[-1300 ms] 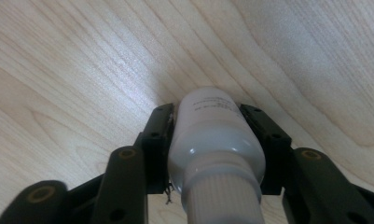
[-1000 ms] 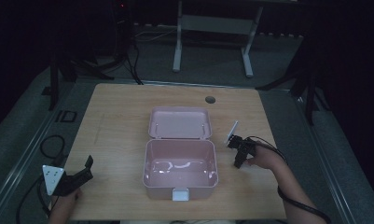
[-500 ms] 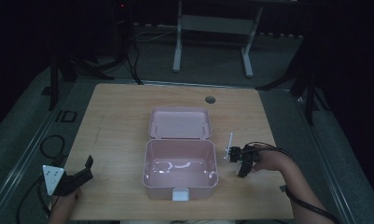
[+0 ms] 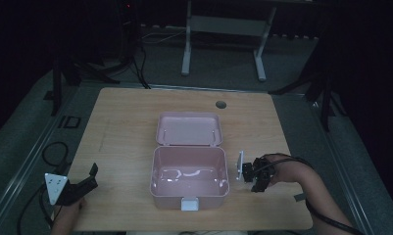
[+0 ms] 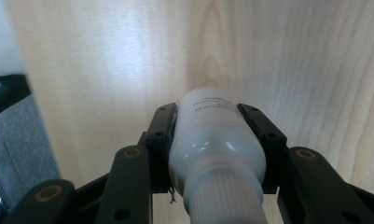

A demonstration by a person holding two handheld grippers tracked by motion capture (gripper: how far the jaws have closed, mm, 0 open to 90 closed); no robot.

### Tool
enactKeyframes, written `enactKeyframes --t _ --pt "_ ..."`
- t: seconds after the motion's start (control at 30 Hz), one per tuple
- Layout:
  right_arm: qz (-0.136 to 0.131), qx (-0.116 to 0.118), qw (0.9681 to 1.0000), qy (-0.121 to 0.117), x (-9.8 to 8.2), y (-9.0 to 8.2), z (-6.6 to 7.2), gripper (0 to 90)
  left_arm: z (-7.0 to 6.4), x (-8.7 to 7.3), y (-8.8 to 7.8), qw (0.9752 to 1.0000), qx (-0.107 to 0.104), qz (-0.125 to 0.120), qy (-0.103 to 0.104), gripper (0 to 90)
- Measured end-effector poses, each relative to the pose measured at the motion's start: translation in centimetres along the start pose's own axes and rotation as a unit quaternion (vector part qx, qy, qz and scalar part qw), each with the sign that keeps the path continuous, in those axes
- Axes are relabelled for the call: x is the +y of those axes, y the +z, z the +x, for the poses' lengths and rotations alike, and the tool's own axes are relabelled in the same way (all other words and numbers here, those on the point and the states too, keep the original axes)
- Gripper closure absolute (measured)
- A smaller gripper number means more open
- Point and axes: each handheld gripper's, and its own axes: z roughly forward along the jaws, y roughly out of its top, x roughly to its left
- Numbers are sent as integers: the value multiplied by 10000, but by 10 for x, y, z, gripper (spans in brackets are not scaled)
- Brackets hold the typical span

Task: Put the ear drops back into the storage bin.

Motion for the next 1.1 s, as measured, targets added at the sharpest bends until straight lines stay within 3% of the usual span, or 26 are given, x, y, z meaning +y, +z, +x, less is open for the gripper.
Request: enactKeyframes --t 0.27,0.57,0.73,1.03,1.1 --pt "83 133 9998 -110 5 -11 9 593 0 0 0 10000 1 2 -8 24" --pt "-19 -76 9999 -140 14 -48 12 593 0 0 0 10000 1 1 -10 24" --pt "-25 -123 9999 -43 20 -66 15 593 0 0 0 10000 1 2 -10 24" --pt "-69 -176 9997 -155 32 -97 16 593 0 0 0 10000 4 -7 -10 24" --pt "-113 -258 9996 -92 37 -113 16 593 0 0 0 10000 3 2 -9 24"
